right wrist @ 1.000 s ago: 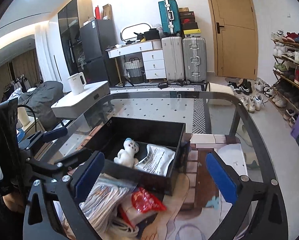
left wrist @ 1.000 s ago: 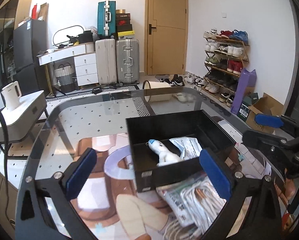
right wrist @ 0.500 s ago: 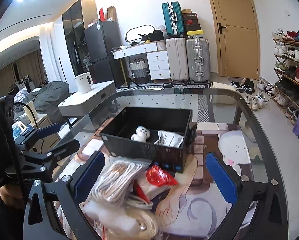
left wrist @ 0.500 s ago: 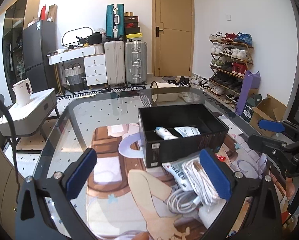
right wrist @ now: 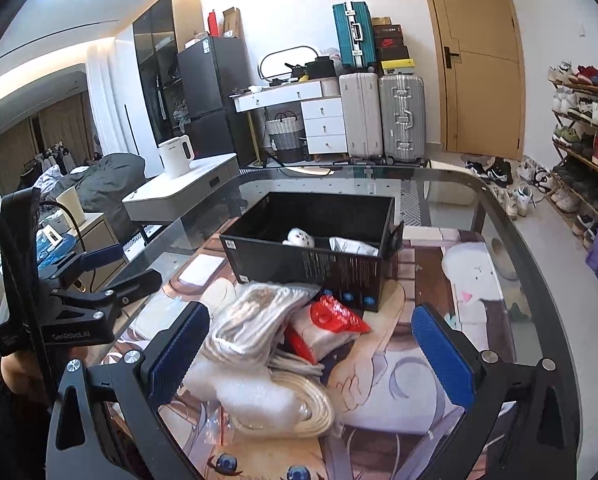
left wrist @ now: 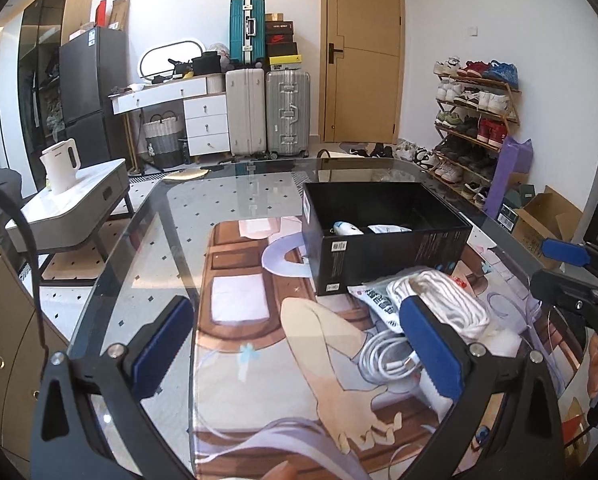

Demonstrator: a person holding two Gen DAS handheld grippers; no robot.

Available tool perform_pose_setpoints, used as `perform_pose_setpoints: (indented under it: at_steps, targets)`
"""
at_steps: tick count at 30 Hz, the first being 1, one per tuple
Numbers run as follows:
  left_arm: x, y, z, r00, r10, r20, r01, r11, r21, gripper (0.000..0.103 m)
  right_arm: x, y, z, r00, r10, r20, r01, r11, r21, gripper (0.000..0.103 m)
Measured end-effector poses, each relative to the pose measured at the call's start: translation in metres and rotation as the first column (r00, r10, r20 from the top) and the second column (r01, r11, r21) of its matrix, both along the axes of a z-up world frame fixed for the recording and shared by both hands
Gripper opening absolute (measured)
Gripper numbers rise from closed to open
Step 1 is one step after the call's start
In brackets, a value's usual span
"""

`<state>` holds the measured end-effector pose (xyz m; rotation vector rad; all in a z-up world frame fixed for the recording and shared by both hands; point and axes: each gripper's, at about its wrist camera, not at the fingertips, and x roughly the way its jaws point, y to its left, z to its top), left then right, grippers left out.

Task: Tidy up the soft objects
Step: 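Move both grippers back toward the remaining pile beside the box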

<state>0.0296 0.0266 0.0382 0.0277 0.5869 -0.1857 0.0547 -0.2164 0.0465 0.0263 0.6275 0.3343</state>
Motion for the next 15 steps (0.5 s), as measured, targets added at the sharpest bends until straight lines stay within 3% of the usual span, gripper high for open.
perform_pose_setpoints:
  at_steps: [15]
  targets:
    - [-0.006, -0.003, -0.023, 0.998, -0.013, -0.062, 0.014, 1.0, 0.002, 0.103, -0.013, 0.0, -0.032, 0.996, 0.027, -0.082, -0.027, 1.0, 0.004, 0.103]
